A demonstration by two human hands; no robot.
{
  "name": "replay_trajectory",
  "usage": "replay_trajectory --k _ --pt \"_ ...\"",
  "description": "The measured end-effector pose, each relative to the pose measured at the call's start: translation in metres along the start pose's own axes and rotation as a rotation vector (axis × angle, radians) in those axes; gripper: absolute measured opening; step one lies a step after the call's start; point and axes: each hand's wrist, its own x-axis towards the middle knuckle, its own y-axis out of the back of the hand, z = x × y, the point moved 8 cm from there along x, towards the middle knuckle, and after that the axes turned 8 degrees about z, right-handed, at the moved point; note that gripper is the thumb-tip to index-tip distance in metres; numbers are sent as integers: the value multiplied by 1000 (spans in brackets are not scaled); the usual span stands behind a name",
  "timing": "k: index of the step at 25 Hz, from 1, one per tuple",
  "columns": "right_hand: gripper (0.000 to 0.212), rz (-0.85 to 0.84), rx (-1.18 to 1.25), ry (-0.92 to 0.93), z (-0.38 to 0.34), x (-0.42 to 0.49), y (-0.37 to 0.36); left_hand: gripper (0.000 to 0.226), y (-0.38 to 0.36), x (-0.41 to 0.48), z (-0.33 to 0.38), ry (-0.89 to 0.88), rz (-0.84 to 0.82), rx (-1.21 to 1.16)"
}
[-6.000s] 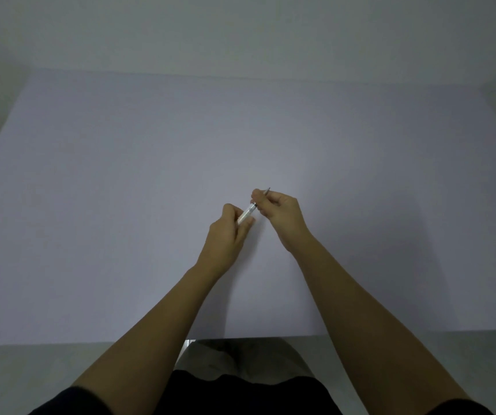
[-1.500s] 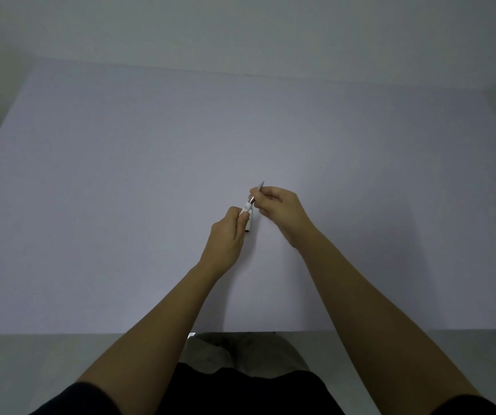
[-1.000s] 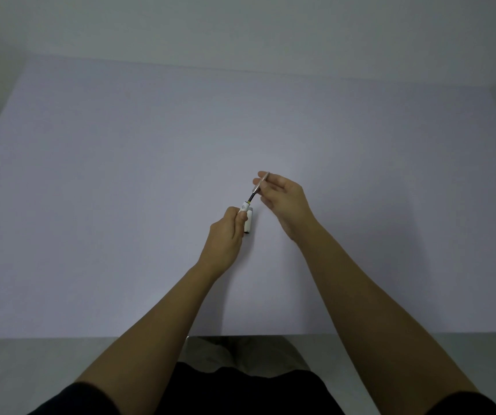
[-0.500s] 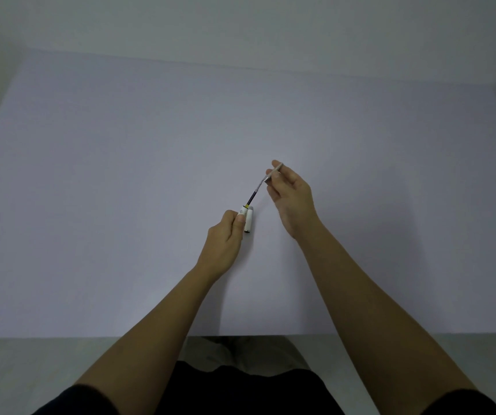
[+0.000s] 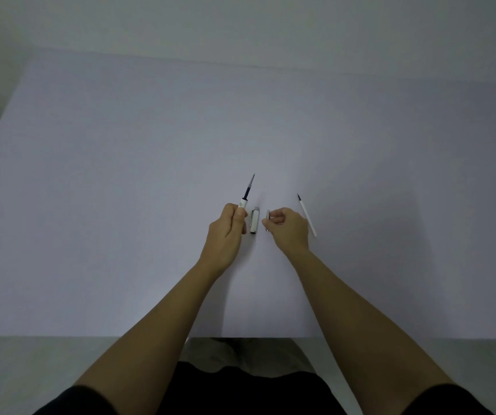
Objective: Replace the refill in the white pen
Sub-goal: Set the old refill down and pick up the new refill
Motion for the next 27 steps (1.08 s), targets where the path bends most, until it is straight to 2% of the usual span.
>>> replay_trajectory --k 12,15,17,18,20,22,27 --pt "28 -7 -14 20 0 -7 -2 31 5 0 -8 18 21 54" --pt "23 79 -17 80 -14 -7 13 33 3 -2 -7 18 15 51" --pt "22 123 79 141 -33 -7 24 34 0 -2 -5 11 12 62" --pt "22 93 161 156 -44 -6 26 35 -2 -2 -4 8 6 67" --pt "22 -68 330 165 -64 -8 25 37 -6 -2 -3 6 -14 70" --pt "22 -192 391 179 -77 -10 22 38 -12 -4 -1 1 -35 71" --pt "14 -150 566 88 -80 4 34 34 -22 -10 -4 -6 -71 118"
